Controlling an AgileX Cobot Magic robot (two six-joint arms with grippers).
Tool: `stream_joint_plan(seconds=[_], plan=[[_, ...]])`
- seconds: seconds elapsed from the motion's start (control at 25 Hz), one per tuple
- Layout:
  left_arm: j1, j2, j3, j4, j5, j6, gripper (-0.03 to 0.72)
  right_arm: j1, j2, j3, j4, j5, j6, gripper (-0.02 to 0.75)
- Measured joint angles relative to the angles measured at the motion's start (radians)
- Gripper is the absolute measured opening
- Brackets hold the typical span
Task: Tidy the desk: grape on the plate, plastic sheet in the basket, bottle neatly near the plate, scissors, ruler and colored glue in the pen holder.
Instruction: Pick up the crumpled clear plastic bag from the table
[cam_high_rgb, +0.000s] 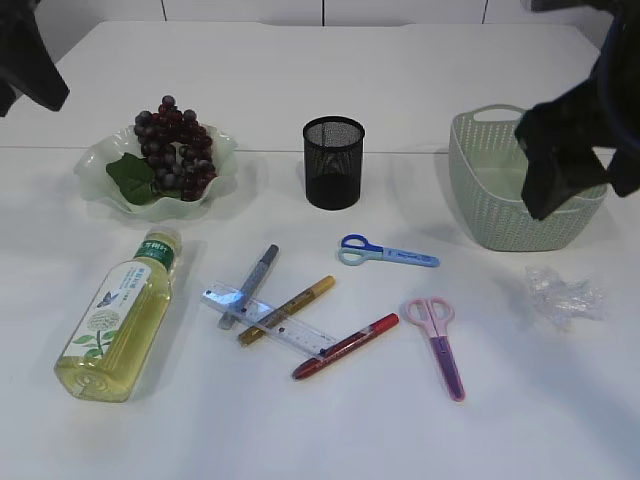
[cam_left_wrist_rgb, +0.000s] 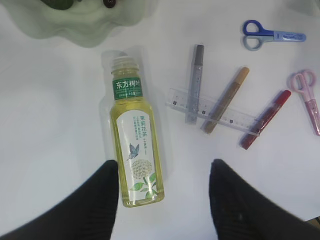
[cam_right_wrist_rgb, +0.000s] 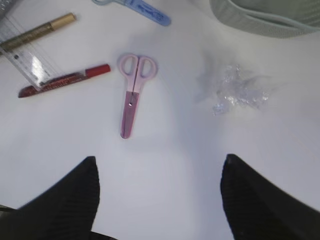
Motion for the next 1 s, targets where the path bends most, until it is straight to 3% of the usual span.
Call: stream_joint_plan(seconds=[0.32, 0.64, 1.0], plan=[[0.0, -0.028, 0.0, 0.0, 0.002, 0.0, 0.423, 0.0, -0.029, 0.208, -0.027, -0.002, 0.055, 0.583], [0.0, -0.028, 0.0, -0.017, 0.002, 0.0, 0.423, -0.017, -0.19, 0.385, -0.179, -0.091, 0.222, 0.58], [-0.041, -0.028, 0.0, -0.042, 0.002, -0.001, 0.422, -0.125, -0.127, 0.398, -0.183, -0.297, 0.252, 0.446]])
